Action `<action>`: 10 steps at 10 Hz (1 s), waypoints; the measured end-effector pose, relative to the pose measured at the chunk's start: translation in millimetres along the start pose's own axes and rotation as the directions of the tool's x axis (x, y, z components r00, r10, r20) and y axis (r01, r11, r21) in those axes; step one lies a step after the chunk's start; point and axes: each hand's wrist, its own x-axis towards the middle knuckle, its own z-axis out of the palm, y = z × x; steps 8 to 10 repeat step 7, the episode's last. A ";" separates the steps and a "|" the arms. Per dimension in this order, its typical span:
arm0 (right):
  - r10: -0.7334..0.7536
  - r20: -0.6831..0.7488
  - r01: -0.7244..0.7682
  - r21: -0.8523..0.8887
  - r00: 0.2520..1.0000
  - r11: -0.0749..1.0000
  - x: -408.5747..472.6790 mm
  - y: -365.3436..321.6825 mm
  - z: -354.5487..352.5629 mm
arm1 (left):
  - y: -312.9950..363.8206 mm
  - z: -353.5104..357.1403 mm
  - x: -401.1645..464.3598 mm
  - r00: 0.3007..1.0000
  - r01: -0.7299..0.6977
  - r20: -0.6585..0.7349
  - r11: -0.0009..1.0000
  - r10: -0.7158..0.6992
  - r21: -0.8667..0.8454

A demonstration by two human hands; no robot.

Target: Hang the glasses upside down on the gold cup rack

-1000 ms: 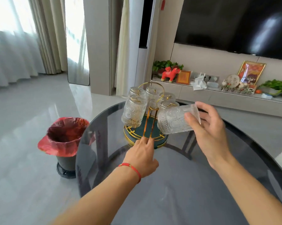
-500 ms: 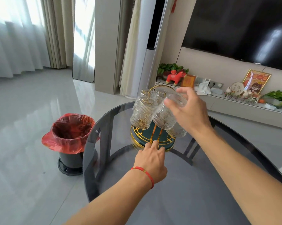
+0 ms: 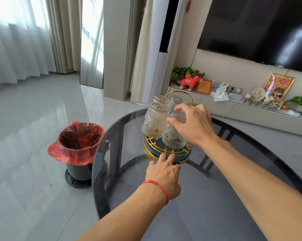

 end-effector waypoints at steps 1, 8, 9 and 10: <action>-0.016 0.042 0.019 -0.056 0.999 0.998 -2.0 4.8 1.6 | -0.1 0.7 1.5 1.000 0.007 -0.010 1.000 -0.007 -0.002; -0.206 0.148 0.215 -0.047 0.967 0.976 -20.0 2.6 -4.8 | 1.1 2.3 -0.9 0.999 0.029 -0.039 0.996 -0.032 -0.079; -0.206 0.148 0.215 -0.047 0.967 0.976 -20.0 2.6 -4.8 | 1.1 2.3 -0.9 0.999 0.029 -0.039 0.996 -0.032 -0.079; -0.206 0.148 0.215 -0.047 0.967 0.976 -20.0 2.6 -4.8 | 1.1 2.3 -0.9 0.999 0.029 -0.039 0.996 -0.032 -0.079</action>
